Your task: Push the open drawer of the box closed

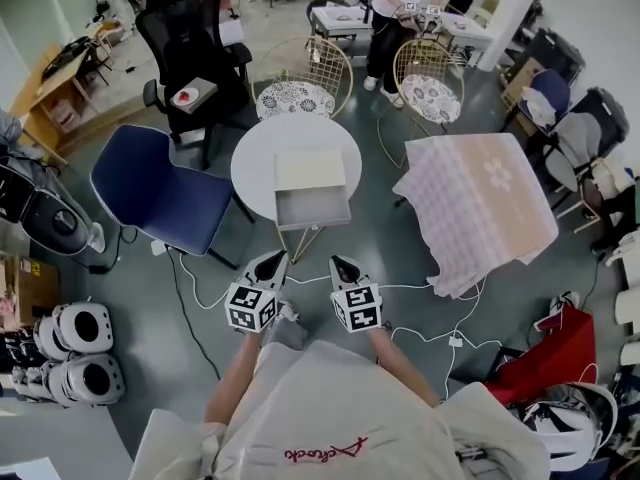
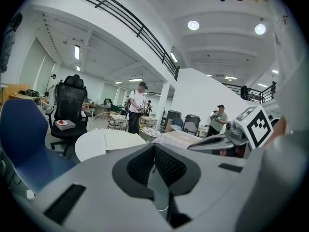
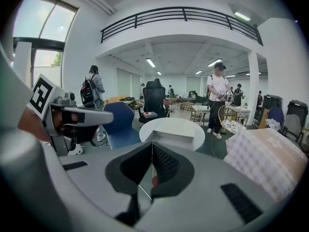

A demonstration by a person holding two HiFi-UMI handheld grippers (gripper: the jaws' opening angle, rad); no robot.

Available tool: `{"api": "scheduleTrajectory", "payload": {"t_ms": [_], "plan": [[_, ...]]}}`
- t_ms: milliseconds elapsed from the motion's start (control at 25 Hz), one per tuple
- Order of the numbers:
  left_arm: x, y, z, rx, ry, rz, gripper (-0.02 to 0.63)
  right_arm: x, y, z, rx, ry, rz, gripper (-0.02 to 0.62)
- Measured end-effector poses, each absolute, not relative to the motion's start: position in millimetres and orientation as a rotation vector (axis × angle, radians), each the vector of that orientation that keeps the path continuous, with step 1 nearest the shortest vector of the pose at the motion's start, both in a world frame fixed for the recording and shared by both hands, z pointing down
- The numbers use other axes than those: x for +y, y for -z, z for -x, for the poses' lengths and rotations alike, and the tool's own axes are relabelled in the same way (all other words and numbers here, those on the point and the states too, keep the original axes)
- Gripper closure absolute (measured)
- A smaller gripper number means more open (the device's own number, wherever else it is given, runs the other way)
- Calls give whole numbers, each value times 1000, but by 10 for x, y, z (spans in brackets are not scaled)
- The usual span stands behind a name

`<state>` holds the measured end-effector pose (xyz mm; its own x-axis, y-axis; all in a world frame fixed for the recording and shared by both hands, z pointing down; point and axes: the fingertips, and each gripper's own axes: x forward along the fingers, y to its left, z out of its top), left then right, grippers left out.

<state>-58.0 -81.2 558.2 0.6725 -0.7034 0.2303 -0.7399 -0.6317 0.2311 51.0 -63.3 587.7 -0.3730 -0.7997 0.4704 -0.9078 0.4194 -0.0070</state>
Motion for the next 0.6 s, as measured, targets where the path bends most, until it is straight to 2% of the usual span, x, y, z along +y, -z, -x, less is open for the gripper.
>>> {"api": "scheduleTrajectory", "payload": {"t_ms": [600], "plan": [[-2244, -5415, 1027, -1084, -193, -2603, 594, -2097, -5643, -66, -2249, -378, -1508, 578]]}}
